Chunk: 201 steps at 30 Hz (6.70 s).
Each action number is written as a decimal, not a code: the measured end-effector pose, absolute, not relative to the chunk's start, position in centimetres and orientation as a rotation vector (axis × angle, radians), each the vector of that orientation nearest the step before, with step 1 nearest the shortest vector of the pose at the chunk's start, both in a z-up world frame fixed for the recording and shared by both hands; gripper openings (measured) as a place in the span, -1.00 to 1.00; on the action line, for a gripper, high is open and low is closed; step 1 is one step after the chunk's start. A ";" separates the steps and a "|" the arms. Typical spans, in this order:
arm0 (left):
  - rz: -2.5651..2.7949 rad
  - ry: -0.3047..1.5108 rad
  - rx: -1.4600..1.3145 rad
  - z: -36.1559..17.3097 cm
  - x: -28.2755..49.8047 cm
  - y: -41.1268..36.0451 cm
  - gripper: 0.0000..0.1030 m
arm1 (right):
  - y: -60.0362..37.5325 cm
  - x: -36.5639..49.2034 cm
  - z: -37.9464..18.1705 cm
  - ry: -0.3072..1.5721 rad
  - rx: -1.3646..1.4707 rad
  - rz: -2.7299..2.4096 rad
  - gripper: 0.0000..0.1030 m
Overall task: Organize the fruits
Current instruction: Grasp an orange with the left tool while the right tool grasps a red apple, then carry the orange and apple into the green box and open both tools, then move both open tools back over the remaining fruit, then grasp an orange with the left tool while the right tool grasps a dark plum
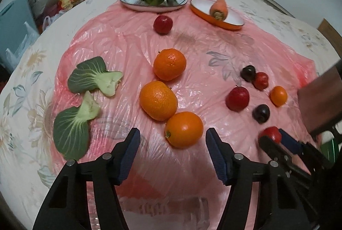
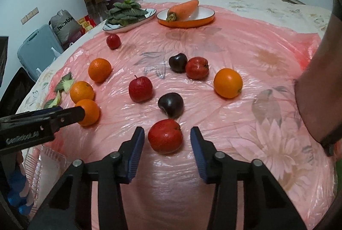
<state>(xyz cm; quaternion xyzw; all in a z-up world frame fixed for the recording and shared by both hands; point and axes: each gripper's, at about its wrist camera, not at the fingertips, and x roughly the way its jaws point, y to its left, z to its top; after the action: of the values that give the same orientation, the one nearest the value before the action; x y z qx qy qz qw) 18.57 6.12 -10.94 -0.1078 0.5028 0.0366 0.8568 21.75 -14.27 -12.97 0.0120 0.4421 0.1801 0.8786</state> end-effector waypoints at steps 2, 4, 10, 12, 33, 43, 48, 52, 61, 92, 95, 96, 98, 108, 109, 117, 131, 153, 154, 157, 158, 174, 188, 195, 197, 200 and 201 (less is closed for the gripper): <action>0.093 1.070 -0.230 -11.5 19.1 5.9 0.08 | -14.3 22.0 -13.3 0.932 0.024 0.378 -0.07; 0.100 1.084 -0.232 -12.0 19.5 5.5 0.08 | -14.3 22.1 -13.5 0.939 0.023 0.379 -0.08; 0.113 1.118 -0.224 -13.2 20.6 4.6 -0.10 | -14.5 22.3 -13.8 0.942 0.037 0.379 -0.36; 0.098 1.114 -0.246 -13.3 20.6 4.9 -0.20 | -14.8 22.4 -13.9 0.940 0.059 0.382 -0.48; -0.023 1.060 -0.366 -10.1 17.2 6.7 -0.31 | -17.4 19.4 -11.1 0.879 0.171 0.396 -0.52; -0.184 1.026 -0.254 -6.6 13.6 0.6 -0.31 | -26.3 12.3 -8.9 0.827 0.210 0.249 -0.52; -0.344 1.037 -0.207 -5.5 11.9 -6.3 -0.30 | -33.8 9.3 -8.1 0.805 0.222 0.113 -0.52; -0.484 1.042 -0.148 -4.4 10.5 -12.7 -0.30 | -40.4 8.0 -8.0 0.797 0.232 -0.011 -0.52; -0.742 1.043 0.023 -2.7 8.9 -29.1 -0.30 | -52.1 7.5 -10.4 0.823 0.262 -0.200 -0.52; -0.815 1.072 0.300 -7.0 8.5 -42.3 0.02 | -58.8 5.4 -11.9 0.791 0.265 -0.348 1.00; -0.830 1.036 0.293 -5.5 7.7 -41.6 0.02 | -58.4 4.4 -10.5 0.759 0.266 -0.351 1.00; -0.835 1.022 0.286 -5.0 7.3 -41.1 0.03 | -58.2 4.0 -9.9 0.746 0.264 -0.350 1.00; -0.837 1.018 0.280 -4.4 7.1 -40.8 0.04 | -57.7 3.6 -9.1 0.739 0.249 -0.359 1.00; -0.772 0.948 0.260 -0.9 5.5 -35.1 0.04 | -53.1 -0.3 -4.1 0.589 0.257 -0.318 1.00; -0.762 0.940 0.258 -0.6 5.2 -34.4 0.04 | -52.6 -0.5 -3.8 0.587 0.263 -0.302 1.00; -0.659 0.923 0.217 0.1 5.1 -26.7 0.04 | -45.0 -0.9 -1.7 0.566 0.236 -0.125 1.00; -0.498 0.948 0.085 -1.1 6.3 -13.6 0.04 | -33.2 2.3 -1.4 0.606 0.160 0.108 1.00; -0.233 0.995 -0.040 -5.7 10.7 0.6 0.12 | -23.3 9.6 -5.0 0.723 0.099 0.298 1.00; -0.225 0.997 -0.042 -5.9 10.9 1.1 0.12 | -22.8 10.0 -5.2 0.731 0.097 0.307 1.00; -0.198 0.999 -0.045 -6.4 11.4 2.4 0.12 | -21.8 10.9 -5.7 0.749 0.093 0.327 1.00; -0.188 0.999 -0.049 -6.5 11.6 2.9 0.12 | -21.3 11.3 -5.9 0.757 0.089 0.333 1.00; -0.066 1.018 -0.089 -9.5 16.9 9.8 0.12 | -15.2 19.2 -9.0 0.849 0.017 0.415 1.00; -0.072 1.047 -0.028 -11.2 20.6 8.4 0.12 | -13.1 24.8 -11.9 0.940 -0.015 0.423 0.13; -0.070 1.066 -0.016 -12.3 21.1 8.2 0.11 | -12.8 25.9 -13.0 0.969 -0.012 0.434 -0.14; -0.068 1.071 -0.014 -12.6 21.3 8.2 0.11 | -12.7 26.1 -13.3 0.976 -0.014 0.436 -0.15; -0.062 1.075 -0.018 -12.9 21.5 8.3 0.05 | -12.7 26.4 -13.6 0.982 -0.012 0.433 -0.36; -0.063 1.077 -0.021 -13.0 21.5 8.4 0.00 | -12.8 26.5 -13.6 0.984 -0.011 0.433 -0.50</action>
<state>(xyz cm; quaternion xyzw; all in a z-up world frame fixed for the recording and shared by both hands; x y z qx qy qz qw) 21.52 8.41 -12.96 -0.0099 0.5130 -0.0301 0.8578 26.48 -12.76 -13.61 -0.0052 0.4688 0.2061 0.8589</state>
